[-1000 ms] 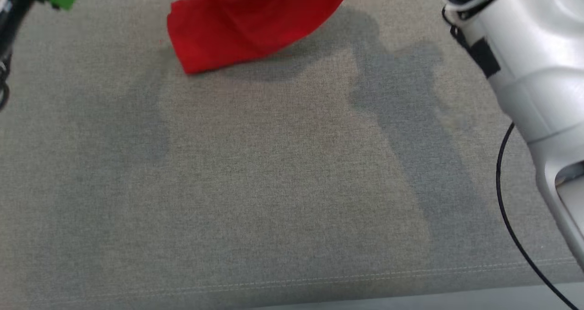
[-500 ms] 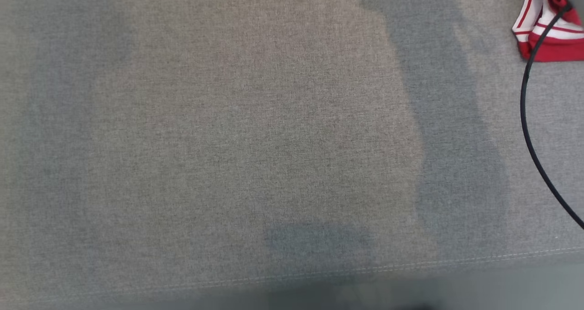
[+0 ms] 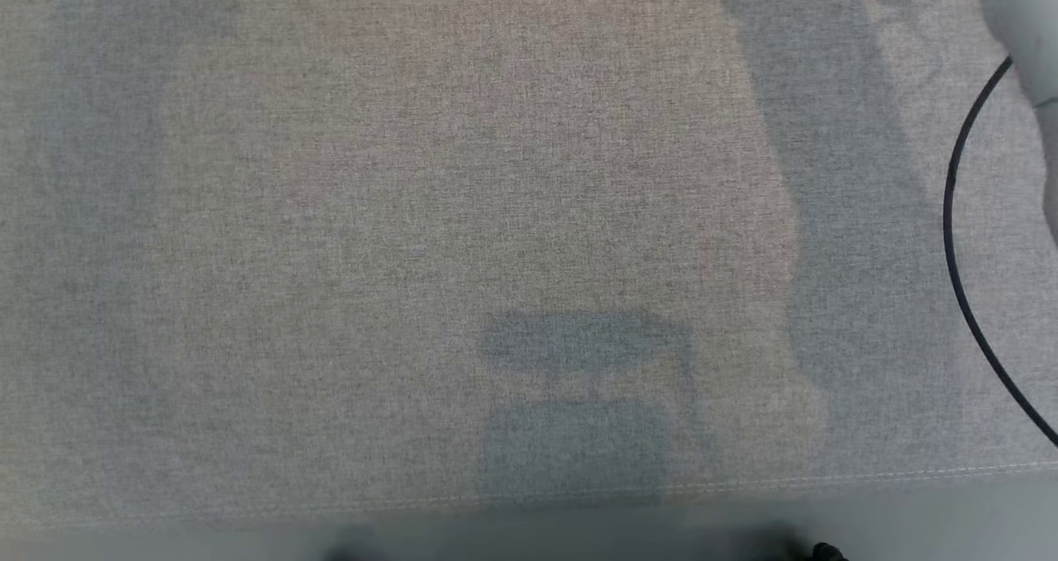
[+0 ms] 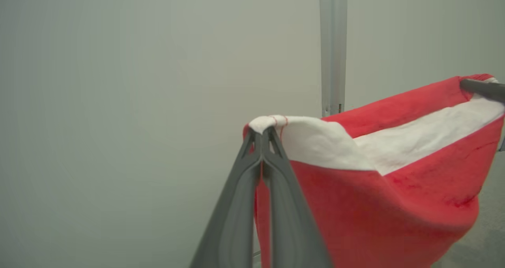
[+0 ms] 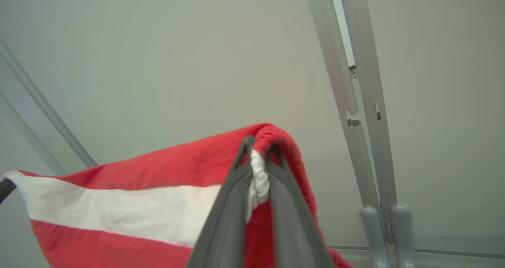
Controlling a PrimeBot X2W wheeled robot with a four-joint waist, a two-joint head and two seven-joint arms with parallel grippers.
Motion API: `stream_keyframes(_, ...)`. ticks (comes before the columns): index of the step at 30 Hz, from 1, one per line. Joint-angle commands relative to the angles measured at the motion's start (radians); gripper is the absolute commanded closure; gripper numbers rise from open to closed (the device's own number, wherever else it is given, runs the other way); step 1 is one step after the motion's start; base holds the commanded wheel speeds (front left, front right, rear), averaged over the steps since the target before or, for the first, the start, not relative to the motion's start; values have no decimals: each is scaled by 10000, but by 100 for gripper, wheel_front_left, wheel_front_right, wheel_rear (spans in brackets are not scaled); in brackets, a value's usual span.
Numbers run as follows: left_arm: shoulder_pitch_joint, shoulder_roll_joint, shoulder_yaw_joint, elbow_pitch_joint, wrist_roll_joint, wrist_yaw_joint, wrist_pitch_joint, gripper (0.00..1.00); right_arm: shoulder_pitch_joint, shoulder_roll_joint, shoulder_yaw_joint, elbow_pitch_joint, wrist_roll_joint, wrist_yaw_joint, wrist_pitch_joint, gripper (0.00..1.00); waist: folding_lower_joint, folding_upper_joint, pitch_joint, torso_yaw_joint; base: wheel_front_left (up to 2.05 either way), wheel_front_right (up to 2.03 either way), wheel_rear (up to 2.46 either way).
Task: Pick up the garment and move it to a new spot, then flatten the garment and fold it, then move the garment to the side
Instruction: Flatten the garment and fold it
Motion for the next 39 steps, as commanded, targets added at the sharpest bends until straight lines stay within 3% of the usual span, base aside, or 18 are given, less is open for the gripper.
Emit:
stream_keyframes(1, 276, 167, -2, -171, -99, -14, -98, 100, 294, -39, 153, -266, 147, -1, -13, 100, -1, 0, -1, -20, 0, 0, 0)
stream_keyframes(5, 1512, 472, 64, -884, -263, -14, -197, 100, 1519, -347, 544, -1305, 859, -1, 3, 100, -1, 0, -234, -114, 0, 0, 0)
stream_keyframes(7, 2174, 542, 540, -1403, -278, -14, -212, 100, 2218, -533, 839, -1853, 1152, -1, -2, 100, -1, 0, -411, -123, 0, 0, 0)
stream_keyframes(19, 8132, 321, 2757, -4277, 1400, 349, -189, 100, 6658, -1594, 1813, -4415, 2561, -1, -122, 100, -1, 0, -1720, -343, 0, 0, 0)
stream_keyframes(29, 12312, -867, 4064, -5170, 2474, 280, -189, 100, 9635, -1858, 1474, -5775, 2458, -1, -131, 100, -1, 0, -2751, -354, 0, 0, 0)
stream_keyframes(39, 14555, -1778, 5052, -4930, 3183, 72, -191, 100, 12076, -2208, 832, -6841, 2234, -1, -131, 100, -1, 0, -3711, -121, 0, 0, 0)
